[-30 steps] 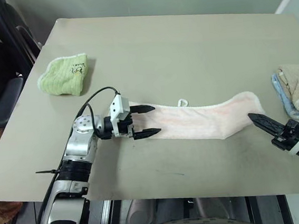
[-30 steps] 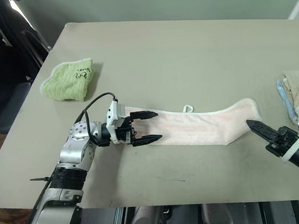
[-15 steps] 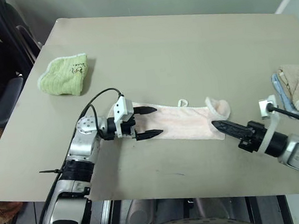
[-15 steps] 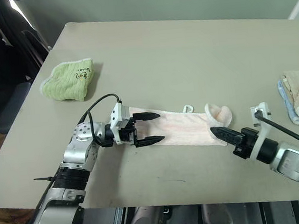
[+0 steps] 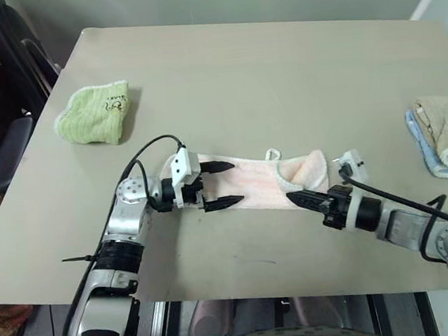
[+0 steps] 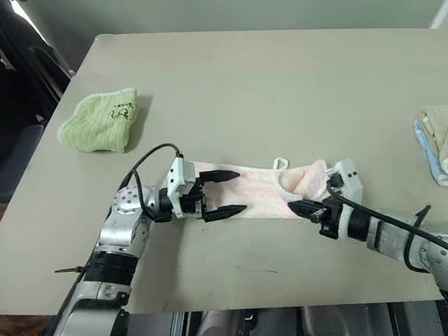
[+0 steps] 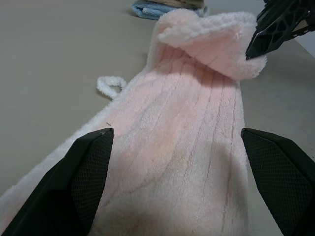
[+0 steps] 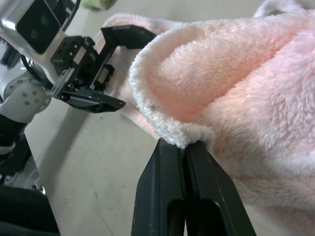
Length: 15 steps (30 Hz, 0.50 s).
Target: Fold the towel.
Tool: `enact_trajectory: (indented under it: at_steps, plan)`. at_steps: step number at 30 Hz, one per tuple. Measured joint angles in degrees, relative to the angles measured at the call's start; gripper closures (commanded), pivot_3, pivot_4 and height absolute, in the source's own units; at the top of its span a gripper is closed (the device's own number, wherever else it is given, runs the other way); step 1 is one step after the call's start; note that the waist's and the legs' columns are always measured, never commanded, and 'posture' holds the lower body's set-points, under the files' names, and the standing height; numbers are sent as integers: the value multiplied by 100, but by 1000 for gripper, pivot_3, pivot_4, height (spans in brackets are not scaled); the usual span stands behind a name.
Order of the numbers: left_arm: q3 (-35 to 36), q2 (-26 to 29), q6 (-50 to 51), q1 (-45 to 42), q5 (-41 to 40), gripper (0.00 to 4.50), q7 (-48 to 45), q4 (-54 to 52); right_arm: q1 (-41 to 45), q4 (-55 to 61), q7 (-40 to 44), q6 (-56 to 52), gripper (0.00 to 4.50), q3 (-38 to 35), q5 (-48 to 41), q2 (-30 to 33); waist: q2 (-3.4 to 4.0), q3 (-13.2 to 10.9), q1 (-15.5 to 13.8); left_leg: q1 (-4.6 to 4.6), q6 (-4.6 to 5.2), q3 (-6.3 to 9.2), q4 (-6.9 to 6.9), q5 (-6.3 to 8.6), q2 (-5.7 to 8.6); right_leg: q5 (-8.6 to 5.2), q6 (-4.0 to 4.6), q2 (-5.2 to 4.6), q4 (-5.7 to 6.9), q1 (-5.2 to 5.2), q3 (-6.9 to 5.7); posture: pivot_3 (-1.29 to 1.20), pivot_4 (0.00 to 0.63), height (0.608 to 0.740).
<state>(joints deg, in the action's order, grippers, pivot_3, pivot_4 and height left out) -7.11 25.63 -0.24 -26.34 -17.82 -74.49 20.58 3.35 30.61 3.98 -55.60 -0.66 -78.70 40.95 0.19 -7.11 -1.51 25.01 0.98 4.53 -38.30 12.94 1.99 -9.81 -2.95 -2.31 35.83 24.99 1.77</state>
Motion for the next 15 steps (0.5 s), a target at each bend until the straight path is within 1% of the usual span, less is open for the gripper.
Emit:
enact_trajectory:
  at_steps: [9, 12, 15]
  plan:
    - [1, -32, -82, 0, 58, 0, 16, 110, 760, -200, 16, -262, 4476, 398, 385, -448, 0, 0, 3, 0, 1, 1, 0, -2, 0, 4, 7, 0, 0, 1, -2, 0, 150, 733]
    - [1, -31, 8, 1, 58, 0, 93, -8, 942, -373, 66, -407, 4476, 637, 629, -598, 0, 0, 1, 1, -1, 1, 0, -3, 0, 5, 10, 0, 0, 2, -2, 0, 150, 733]
    - [1, -31, 99, 1, 56, 0, 119, -167, 1056, -426, 139, -523, 4476, 726, 705, -716, 0, 0, 1, 1, -3, 0, 0, -4, -1, 4, 12, 0, 0, 3, -3, 0, 150, 733]
